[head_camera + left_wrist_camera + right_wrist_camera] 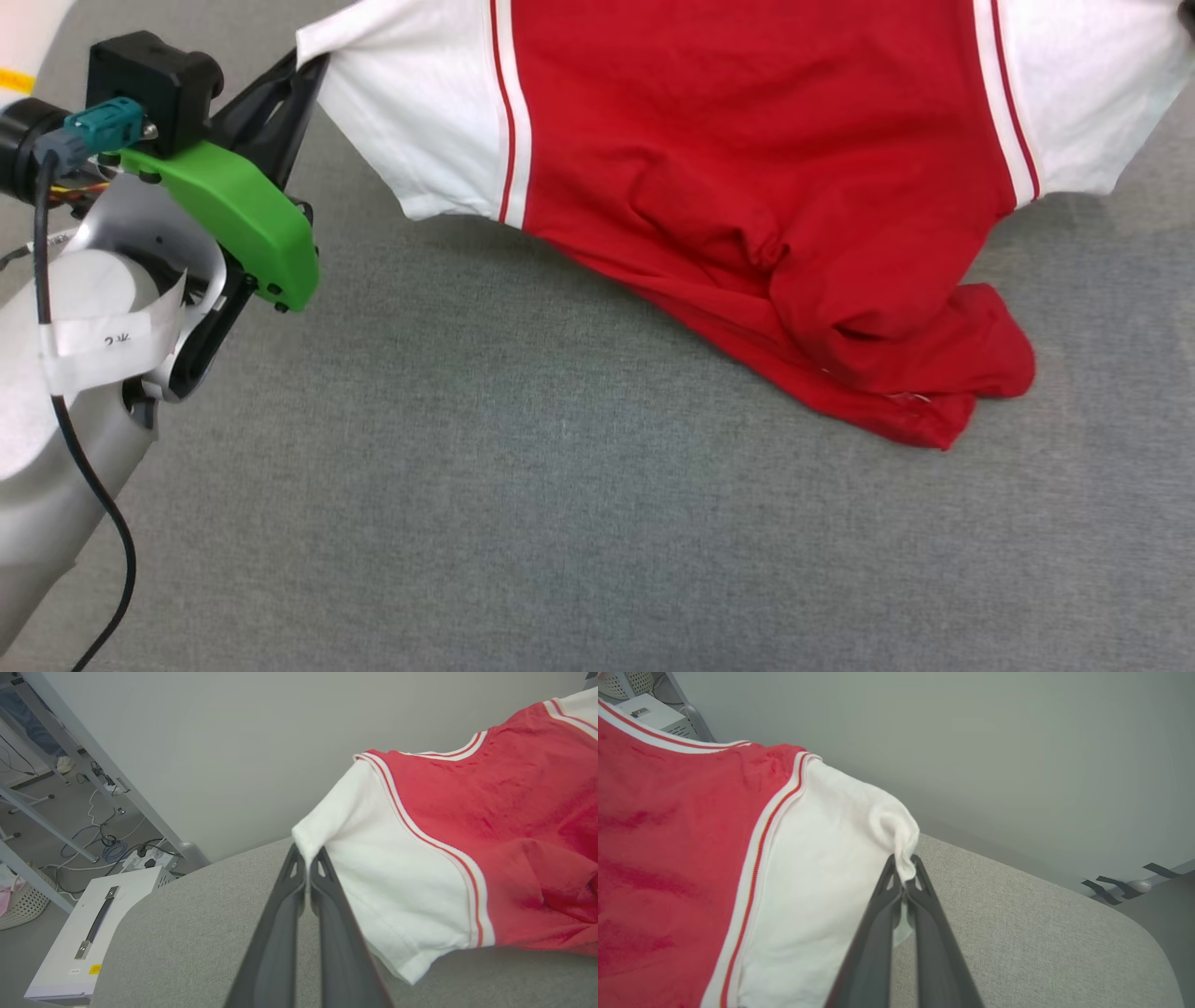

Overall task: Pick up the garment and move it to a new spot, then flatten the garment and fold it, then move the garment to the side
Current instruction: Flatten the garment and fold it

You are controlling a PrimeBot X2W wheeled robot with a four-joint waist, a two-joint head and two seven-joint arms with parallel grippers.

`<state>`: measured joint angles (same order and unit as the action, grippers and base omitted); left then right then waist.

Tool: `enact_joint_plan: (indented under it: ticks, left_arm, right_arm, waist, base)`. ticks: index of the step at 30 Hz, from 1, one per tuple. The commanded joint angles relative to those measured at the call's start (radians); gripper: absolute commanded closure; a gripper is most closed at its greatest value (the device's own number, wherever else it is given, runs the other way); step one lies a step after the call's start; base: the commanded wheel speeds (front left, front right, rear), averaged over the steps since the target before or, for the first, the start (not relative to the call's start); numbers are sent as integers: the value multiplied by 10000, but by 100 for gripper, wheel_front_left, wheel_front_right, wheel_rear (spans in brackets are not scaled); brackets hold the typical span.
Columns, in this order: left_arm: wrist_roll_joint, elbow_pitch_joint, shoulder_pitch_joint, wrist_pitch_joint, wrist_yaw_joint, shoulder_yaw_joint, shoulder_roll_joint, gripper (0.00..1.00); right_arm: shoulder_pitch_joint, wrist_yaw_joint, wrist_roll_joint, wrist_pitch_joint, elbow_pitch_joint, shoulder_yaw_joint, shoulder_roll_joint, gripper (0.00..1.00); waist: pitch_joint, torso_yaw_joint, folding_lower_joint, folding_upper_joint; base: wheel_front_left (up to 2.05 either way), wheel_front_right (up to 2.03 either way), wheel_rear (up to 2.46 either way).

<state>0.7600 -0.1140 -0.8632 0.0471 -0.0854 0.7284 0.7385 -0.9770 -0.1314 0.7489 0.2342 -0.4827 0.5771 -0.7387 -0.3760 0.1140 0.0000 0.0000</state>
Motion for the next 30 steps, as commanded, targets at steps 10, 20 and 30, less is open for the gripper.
enact_joint_plan:
  ticks: [10, 20, 30]
  left_arm:
    - [-293, 1335, -547, -265, -446, -491, 338, 100]
    - [-551, 1851, -1985, 6, -411, -736, 131, 100]
    - [-509, 1195, -3704, 262, -90, -921, -495, 100]
  right_arm:
    - [420, 7, -253, -966, 1106, -1035, -21, 100]
    - [119, 7, -875, -704, 2502, -2547, 151, 100]
    - [-847, 7, -1391, -231, 2709, -3083, 497, 100]
  waist:
    - [1822, -701, 0, 0]
    - [2372, -900, 0, 0]
    - [1843, -931, 0, 0]
  base:
    - [0, 0, 0]
    - [0, 0, 0]
    - [0, 0, 0]
